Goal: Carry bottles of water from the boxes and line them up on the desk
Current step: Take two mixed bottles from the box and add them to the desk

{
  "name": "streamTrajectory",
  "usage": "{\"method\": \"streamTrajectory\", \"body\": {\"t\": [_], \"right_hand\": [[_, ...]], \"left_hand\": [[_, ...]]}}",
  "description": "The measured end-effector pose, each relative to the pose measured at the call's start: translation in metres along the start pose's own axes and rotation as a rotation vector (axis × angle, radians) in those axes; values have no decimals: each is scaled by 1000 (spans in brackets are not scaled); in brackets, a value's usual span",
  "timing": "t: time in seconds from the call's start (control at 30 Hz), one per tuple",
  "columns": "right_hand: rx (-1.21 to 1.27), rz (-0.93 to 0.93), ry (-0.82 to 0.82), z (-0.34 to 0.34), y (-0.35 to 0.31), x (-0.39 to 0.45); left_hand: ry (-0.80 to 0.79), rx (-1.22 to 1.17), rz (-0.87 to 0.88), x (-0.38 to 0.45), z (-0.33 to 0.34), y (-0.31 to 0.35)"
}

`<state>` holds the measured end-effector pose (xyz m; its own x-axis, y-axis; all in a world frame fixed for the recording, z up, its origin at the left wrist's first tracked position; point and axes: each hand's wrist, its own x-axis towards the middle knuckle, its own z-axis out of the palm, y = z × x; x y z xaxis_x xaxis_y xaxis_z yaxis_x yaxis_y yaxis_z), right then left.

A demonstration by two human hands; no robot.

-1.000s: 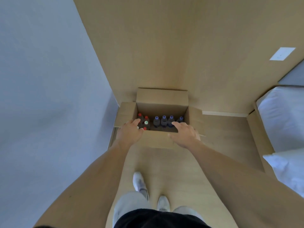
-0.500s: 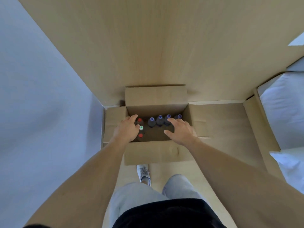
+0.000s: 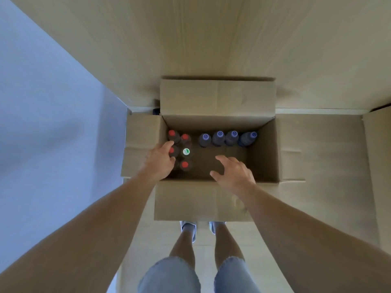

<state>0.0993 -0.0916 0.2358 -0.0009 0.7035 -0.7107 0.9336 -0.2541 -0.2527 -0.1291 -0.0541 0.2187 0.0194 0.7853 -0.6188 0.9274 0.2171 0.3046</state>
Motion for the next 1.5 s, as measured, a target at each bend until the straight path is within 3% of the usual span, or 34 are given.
{"method": "streamTrajectory", "body": {"t": [0.53,1.07,1.27,1.5], "right_hand": [[-6,-4,-130,92,33,161],[54,57,-177,116,81,206],[118,32,-147,113,85,208],[177,-23,-67,96,102,213]], "left_hand": [[-176,102,-31,141,121,-16],[-74,347,33,206,162,-3],[-45,209,123,203,154,10],[-98,-90,375,202,127,33]]}}
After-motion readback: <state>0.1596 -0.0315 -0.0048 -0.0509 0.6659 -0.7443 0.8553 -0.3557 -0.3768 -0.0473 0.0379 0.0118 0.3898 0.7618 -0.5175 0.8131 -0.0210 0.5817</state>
